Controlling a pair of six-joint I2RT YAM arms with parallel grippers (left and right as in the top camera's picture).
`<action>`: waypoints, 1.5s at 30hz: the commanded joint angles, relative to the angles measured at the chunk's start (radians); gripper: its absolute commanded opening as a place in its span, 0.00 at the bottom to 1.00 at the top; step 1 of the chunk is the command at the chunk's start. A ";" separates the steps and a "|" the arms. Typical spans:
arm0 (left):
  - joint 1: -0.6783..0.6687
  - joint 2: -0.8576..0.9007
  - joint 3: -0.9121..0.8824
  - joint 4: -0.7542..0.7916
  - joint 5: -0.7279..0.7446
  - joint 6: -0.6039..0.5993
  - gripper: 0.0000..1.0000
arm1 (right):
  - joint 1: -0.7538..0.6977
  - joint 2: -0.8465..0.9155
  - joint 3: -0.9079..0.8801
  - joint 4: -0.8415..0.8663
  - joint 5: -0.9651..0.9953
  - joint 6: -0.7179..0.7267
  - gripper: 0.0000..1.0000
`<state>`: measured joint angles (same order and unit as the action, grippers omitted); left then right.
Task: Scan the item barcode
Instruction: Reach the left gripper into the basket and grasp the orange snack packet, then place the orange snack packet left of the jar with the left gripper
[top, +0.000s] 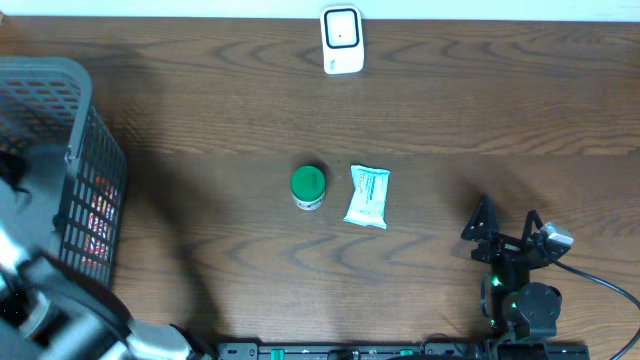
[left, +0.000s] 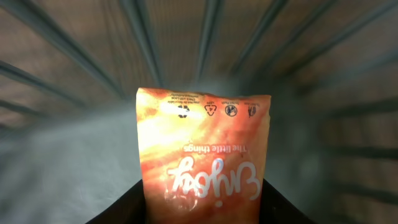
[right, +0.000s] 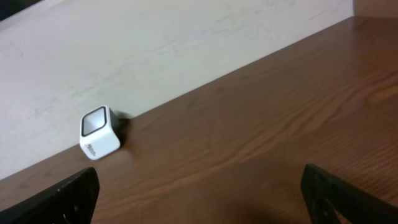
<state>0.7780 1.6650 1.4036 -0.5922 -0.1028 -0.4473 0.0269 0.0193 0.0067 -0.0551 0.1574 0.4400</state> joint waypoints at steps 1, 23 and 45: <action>0.002 -0.206 0.056 -0.014 0.068 0.008 0.45 | 0.001 -0.001 -0.001 -0.002 0.006 -0.003 0.99; -0.938 -0.503 -0.130 -0.406 0.138 -0.368 0.42 | 0.001 -0.001 -0.001 -0.003 0.006 -0.003 0.99; -1.109 0.132 -0.291 -0.101 0.071 -1.166 0.68 | 0.001 -0.001 -0.001 -0.003 0.006 -0.003 0.99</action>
<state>-0.3302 1.8191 1.1049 -0.6914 0.0151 -1.6096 0.0269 0.0193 0.0067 -0.0555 0.1574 0.4400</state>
